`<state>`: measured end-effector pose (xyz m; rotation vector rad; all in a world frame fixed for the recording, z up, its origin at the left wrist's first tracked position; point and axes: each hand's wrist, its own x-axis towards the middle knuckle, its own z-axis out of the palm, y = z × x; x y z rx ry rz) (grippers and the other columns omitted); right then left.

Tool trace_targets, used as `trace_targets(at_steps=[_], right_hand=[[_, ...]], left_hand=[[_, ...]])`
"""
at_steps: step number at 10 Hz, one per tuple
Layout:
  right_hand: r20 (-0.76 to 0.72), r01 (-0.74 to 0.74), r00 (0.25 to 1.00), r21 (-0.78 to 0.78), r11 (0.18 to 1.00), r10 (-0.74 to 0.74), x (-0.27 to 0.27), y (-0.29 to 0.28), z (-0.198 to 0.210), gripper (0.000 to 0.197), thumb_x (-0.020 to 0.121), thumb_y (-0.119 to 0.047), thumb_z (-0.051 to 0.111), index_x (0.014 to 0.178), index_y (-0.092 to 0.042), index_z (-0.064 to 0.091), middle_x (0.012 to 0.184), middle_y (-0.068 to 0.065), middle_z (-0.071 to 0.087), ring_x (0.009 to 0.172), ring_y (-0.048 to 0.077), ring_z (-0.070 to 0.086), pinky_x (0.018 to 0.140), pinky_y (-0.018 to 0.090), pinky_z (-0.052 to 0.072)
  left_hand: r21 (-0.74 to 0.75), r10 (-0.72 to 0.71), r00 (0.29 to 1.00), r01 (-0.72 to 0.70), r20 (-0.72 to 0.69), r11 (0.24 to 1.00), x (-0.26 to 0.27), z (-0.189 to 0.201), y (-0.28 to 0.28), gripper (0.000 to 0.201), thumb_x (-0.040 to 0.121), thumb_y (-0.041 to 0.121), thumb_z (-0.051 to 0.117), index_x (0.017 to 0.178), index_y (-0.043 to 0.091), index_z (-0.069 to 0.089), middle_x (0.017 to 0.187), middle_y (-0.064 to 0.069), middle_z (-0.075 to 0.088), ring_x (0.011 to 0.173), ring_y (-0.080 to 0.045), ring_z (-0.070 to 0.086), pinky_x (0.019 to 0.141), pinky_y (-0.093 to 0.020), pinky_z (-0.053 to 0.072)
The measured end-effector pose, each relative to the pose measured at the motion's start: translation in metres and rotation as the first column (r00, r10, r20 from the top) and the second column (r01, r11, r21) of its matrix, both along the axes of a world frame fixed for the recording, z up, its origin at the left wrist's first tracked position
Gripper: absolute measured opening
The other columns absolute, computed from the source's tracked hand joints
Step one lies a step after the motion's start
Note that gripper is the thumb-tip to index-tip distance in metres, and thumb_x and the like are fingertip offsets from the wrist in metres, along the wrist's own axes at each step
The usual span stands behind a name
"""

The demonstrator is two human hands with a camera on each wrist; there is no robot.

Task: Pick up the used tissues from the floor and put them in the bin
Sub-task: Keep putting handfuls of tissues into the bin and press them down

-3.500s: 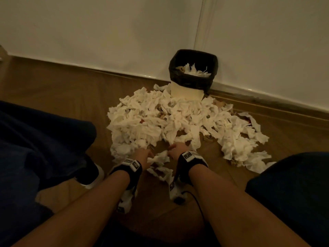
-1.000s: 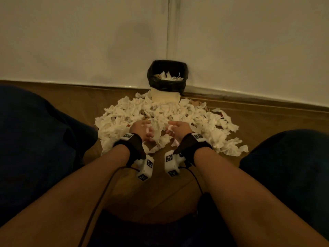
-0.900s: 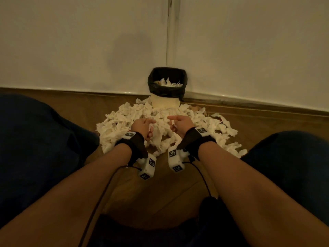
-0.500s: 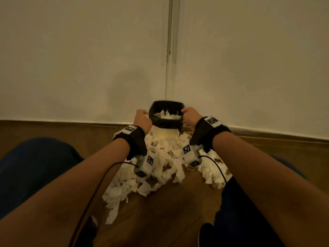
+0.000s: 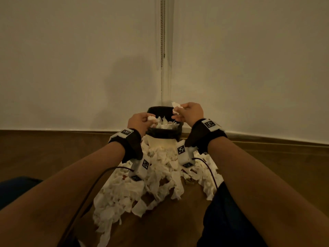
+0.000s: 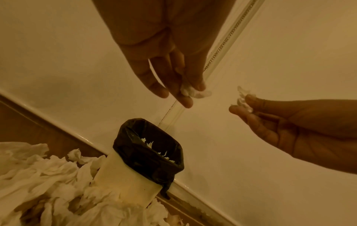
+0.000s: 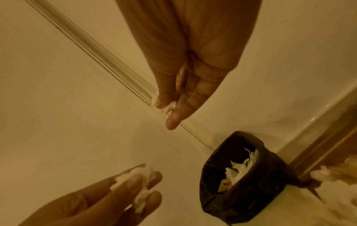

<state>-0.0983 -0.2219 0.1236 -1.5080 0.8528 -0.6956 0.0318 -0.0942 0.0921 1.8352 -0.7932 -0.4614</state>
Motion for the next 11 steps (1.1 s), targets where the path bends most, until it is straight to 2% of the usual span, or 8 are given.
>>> trace_targets(at_steps=[1,2,3,5,7,9,10,11], right_hand=[[-0.046,0.08,0.996,-0.019,0.997,-0.081,0.016,-0.012,-0.014,0.018,0.084,-0.015,0.069,0.074,-0.011,0.055,0.071,0.013,0.065,0.053,0.017,0.061,0.046,0.023,0.051],[-0.131,0.126,0.983,-0.024,0.992,-0.128,0.03,-0.029,-0.035,0.017,0.084,-0.02,0.07,0.085,-0.003,0.066,0.061,0.007,0.06,0.052,0.017,0.056,0.059,0.031,0.056],[-0.231,0.134,0.964,0.001,0.991,-0.13,0.039,-0.049,-0.062,0.025,0.087,-0.021,0.066,0.102,-0.002,0.07,0.081,0.014,0.068,0.075,0.028,0.065,0.084,0.042,0.055],[-0.3,0.149,0.947,0.092,0.984,-0.116,0.042,-0.075,-0.094,0.028,0.089,-0.014,0.058,0.116,-0.007,0.065,0.083,0.009,0.066,0.08,0.024,0.064,0.084,0.039,0.055],[-0.276,-0.069,0.956,0.11,0.991,0.098,0.058,-0.073,-0.1,0.047,0.091,-0.001,0.054,0.136,-0.006,0.043,0.13,0.016,0.055,0.123,0.031,0.051,0.105,0.037,0.041],[-0.152,-0.056,0.984,0.22,0.974,0.091,0.056,-0.071,-0.099,0.05,0.092,0.001,0.047,0.14,-0.002,0.035,0.138,0.026,0.044,0.126,0.04,0.047,0.106,0.044,0.041],[-0.195,-0.06,0.977,0.162,0.985,0.092,0.047,-0.067,-0.094,0.044,0.097,0.002,0.034,0.141,0.004,0.031,0.136,0.036,0.04,0.127,0.048,0.041,0.106,0.043,0.035],[-0.146,-0.063,0.984,0.262,0.963,0.104,0.039,-0.061,-0.089,0.04,0.095,0.007,0.036,0.135,0.008,0.039,0.13,0.035,0.046,0.122,0.046,0.048,0.101,0.041,0.041]], left_hand=[[0.012,0.007,1.0,-0.007,0.001,1.0,0.008,-0.004,-0.013,0.011,0.083,0.023,0.069,0.092,0.018,0.071,0.091,-0.011,0.072,0.07,-0.013,0.068,0.065,-0.026,0.055],[0.068,0.055,0.994,-0.061,0.093,0.996,0.02,-0.012,-0.031,0.017,0.082,0.026,0.069,0.096,0.017,0.072,0.091,-0.01,0.071,0.079,-0.018,0.067,0.075,-0.031,0.055],[0.114,0.072,0.991,-0.085,0.11,0.99,0.032,-0.023,-0.049,0.024,0.083,0.026,0.069,0.105,0.017,0.07,0.103,-0.009,0.069,0.094,-0.022,0.065,0.088,-0.032,0.051],[0.179,0.107,0.984,-0.132,0.144,0.975,0.048,-0.047,-0.081,0.034,0.087,0.023,0.063,0.121,0.017,0.061,0.112,-0.007,0.063,0.099,-0.02,0.058,0.082,-0.021,0.041],[0.118,0.094,0.994,-0.1,0.058,0.988,0.048,-0.05,-0.091,0.055,0.091,0.018,0.057,0.141,0.022,0.035,0.129,-0.009,0.054,0.114,-0.027,0.055,0.095,-0.03,0.045],[0.11,0.083,0.997,-0.083,0.008,0.99,0.047,-0.057,-0.072,0.047,0.095,0.011,0.047,0.14,0.019,0.035,0.128,-0.013,0.052,0.108,-0.028,0.059,0.095,-0.045,0.049],[0.1,0.11,0.994,-0.107,-0.02,0.989,0.043,-0.06,-0.053,0.046,0.096,0.008,0.044,0.14,0.018,0.034,0.122,-0.009,0.052,0.096,-0.023,0.063,0.089,-0.041,0.052],[0.093,0.148,0.987,-0.142,-0.065,0.985,0.042,-0.066,-0.036,0.049,0.096,0.005,0.042,0.142,0.019,0.031,0.115,-0.004,0.048,0.089,-0.019,0.06,0.077,-0.034,0.053]])
